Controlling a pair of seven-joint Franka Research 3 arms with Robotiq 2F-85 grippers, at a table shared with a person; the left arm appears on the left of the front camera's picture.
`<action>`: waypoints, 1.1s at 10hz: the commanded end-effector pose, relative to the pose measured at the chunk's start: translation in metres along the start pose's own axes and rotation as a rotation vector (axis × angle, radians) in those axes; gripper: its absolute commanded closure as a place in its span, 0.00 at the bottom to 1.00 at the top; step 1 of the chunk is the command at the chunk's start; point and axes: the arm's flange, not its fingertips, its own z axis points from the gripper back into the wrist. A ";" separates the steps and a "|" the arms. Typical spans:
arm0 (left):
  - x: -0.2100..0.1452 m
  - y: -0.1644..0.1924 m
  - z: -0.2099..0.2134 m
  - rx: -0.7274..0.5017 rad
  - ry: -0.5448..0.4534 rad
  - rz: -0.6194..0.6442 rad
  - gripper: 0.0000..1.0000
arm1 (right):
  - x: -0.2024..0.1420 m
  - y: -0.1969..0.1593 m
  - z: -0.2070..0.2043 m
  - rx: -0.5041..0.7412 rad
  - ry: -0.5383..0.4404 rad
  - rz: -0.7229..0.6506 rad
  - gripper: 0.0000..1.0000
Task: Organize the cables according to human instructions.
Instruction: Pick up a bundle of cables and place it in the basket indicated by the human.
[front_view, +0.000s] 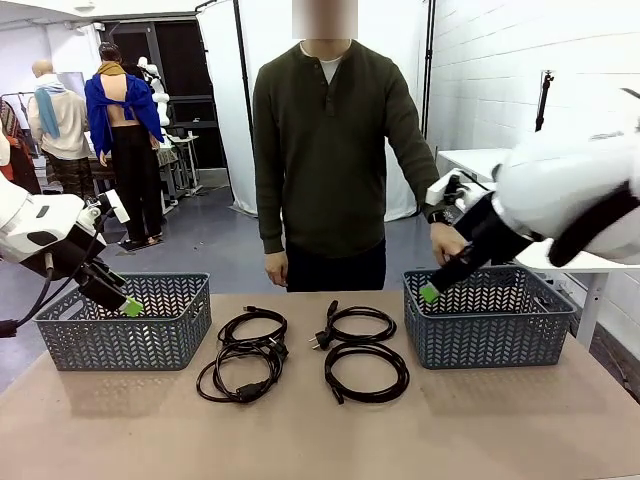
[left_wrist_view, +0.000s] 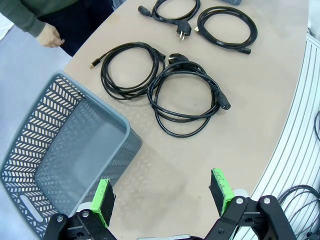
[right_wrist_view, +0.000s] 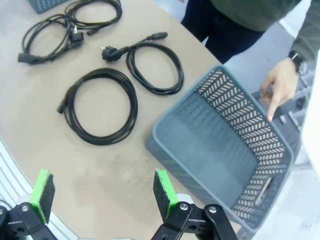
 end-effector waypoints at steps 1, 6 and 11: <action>-0.002 0.002 0.000 -0.001 0.005 -0.001 0.00 | 0.030 0.013 -0.010 -0.020 0.079 -0.104 0.00; -0.002 0.002 0.000 -0.001 0.005 -0.001 0.00 | 0.081 0.047 -0.088 -0.073 0.278 -0.167 0.00; -0.002 0.002 0.000 -0.001 0.005 -0.001 0.00 | 0.089 0.055 -0.132 -0.055 0.397 -0.187 0.00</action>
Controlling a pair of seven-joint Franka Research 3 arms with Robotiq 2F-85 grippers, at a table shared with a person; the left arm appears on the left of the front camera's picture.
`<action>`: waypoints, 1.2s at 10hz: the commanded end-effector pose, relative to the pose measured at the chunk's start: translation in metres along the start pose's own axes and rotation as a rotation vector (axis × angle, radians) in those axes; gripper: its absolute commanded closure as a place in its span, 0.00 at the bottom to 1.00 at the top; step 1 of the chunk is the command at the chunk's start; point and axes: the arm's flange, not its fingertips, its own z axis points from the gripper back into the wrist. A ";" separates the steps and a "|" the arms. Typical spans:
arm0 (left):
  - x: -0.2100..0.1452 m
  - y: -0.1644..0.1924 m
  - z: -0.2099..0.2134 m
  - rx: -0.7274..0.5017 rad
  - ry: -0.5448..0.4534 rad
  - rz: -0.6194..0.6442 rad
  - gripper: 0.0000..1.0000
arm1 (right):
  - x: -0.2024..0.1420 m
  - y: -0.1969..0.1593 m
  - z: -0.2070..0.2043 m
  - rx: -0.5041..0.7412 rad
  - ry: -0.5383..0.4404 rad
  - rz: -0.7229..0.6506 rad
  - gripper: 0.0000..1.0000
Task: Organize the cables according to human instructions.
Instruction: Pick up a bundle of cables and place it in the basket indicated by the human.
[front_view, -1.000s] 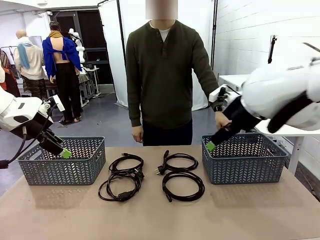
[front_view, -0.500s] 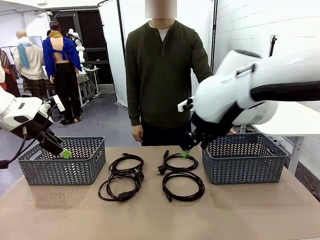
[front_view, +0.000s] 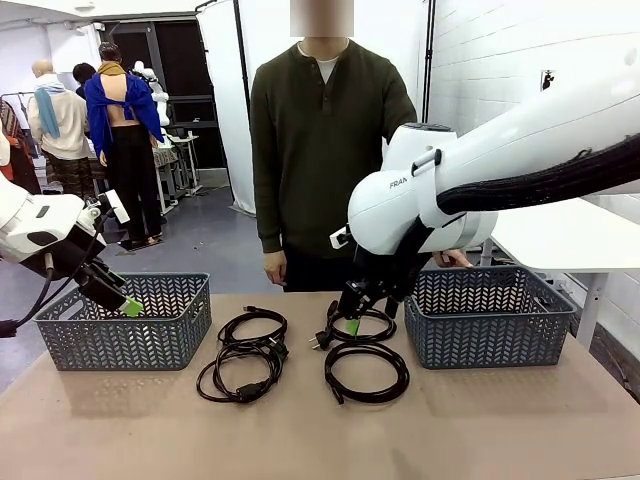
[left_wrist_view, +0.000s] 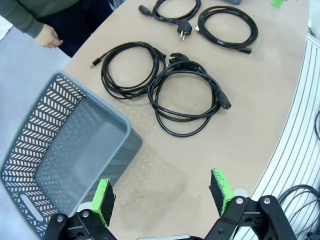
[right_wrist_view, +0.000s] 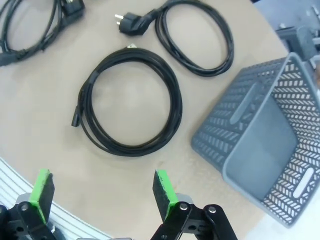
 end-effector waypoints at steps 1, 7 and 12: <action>-0.002 0.002 0.000 -0.004 0.002 -0.002 0.00 | -0.003 -0.001 0.003 -0.006 -0.016 -0.001 0.00; -0.002 0.002 0.000 -0.004 0.002 -0.002 0.00 | 0.007 0.003 -0.005 0.003 0.020 -0.023 0.00; -0.002 0.002 0.000 -0.004 0.002 -0.002 0.00 | 0.036 0.030 -0.034 0.015 0.105 -0.095 0.00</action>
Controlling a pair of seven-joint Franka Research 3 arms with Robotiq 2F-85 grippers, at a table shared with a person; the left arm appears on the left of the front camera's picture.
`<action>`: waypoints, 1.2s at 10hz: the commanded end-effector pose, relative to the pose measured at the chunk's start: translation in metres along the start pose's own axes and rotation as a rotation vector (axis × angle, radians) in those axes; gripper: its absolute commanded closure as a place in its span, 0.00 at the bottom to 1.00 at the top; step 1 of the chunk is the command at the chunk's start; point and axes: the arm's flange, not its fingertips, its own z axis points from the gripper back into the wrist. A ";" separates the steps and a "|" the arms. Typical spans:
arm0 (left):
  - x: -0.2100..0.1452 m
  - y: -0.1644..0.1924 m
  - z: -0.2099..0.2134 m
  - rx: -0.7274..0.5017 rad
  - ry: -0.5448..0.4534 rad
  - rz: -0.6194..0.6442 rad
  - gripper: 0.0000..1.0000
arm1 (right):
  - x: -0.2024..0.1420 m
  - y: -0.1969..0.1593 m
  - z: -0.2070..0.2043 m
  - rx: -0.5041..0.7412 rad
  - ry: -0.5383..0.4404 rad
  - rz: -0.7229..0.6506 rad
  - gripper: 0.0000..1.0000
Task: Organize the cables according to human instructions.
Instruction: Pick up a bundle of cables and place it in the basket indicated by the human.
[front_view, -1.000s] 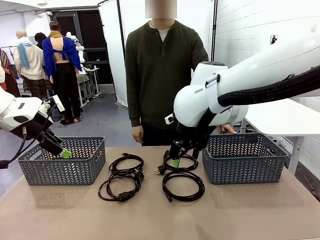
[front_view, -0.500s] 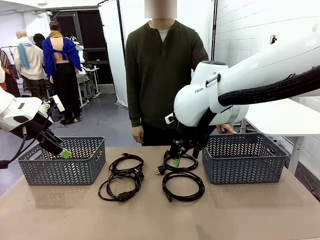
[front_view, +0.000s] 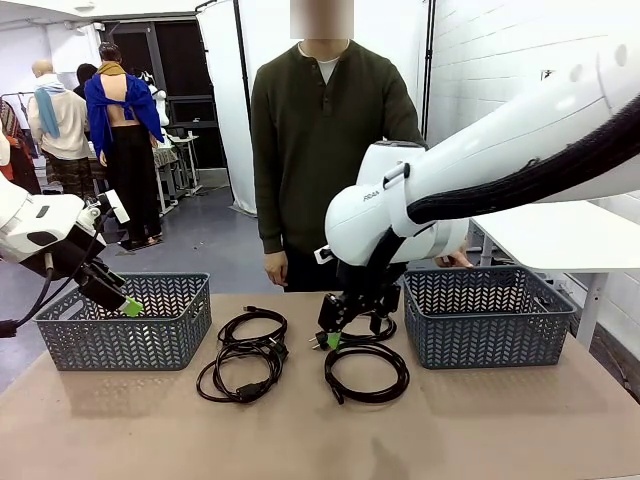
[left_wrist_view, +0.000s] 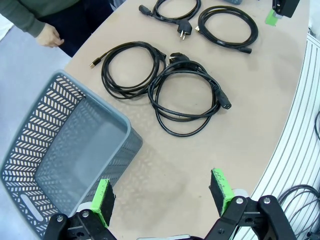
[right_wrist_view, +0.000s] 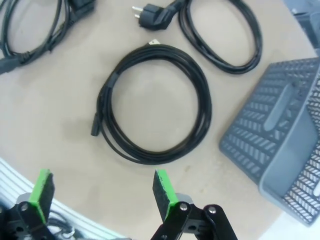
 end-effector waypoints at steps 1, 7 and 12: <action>-0.002 0.002 0.000 -0.004 0.002 -0.002 0.00 | 0.023 0.007 -0.005 -0.009 0.043 -0.031 0.00; -0.002 0.002 0.000 -0.004 0.002 -0.002 0.00 | 0.048 0.008 -0.052 -0.087 0.048 -0.130 0.00; -0.002 0.002 0.000 -0.004 0.002 -0.002 0.00 | 0.058 0.010 -0.081 -0.090 0.052 -0.158 0.00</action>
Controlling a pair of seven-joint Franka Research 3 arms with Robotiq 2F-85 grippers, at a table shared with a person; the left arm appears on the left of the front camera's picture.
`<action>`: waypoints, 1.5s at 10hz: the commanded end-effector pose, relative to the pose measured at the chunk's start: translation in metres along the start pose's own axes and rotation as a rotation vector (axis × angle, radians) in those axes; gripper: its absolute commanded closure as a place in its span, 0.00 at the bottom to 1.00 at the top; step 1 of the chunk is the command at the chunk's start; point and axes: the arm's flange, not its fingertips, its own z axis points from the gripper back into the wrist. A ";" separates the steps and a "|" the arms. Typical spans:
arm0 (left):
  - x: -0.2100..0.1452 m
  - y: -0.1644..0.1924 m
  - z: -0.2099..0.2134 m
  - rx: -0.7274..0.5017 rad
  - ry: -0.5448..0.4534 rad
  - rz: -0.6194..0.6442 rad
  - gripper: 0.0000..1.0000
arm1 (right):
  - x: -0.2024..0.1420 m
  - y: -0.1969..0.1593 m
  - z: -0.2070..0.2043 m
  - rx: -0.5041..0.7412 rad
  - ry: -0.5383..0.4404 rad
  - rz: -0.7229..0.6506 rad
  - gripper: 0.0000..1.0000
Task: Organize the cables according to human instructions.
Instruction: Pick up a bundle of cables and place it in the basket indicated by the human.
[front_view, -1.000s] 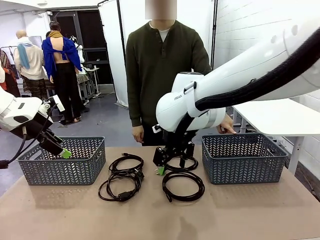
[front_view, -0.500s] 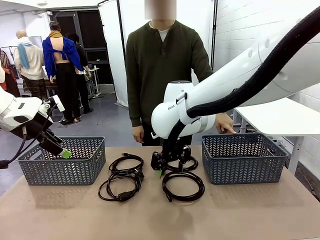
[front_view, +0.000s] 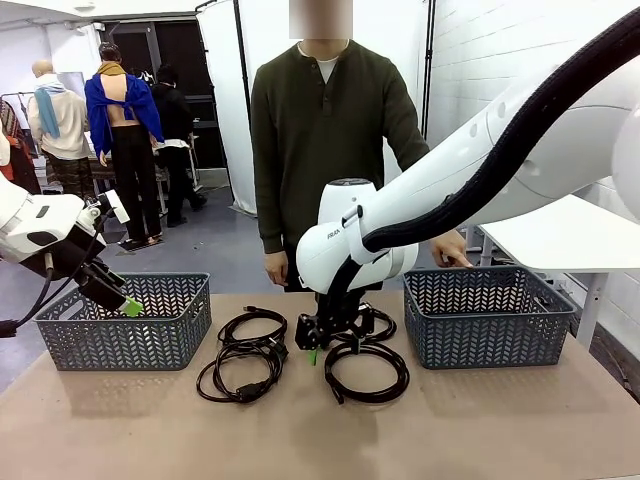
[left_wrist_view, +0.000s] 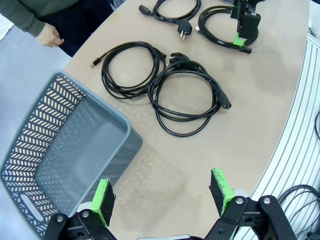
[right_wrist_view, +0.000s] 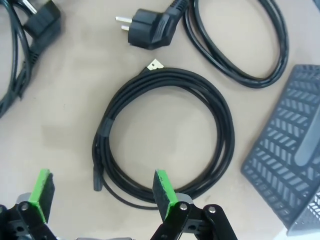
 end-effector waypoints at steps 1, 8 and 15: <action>-0.002 0.002 0.000 -0.005 0.002 -0.002 0.00 | 0.010 0.006 -0.011 -0.047 -0.015 -0.021 0.00; -0.002 0.002 0.000 -0.005 0.002 -0.002 0.00 | 0.017 0.006 -0.038 -0.059 0.034 -0.005 0.00; -0.002 0.002 0.000 -0.005 0.002 -0.002 0.00 | 0.022 0.004 -0.055 -0.067 0.059 -0.008 0.00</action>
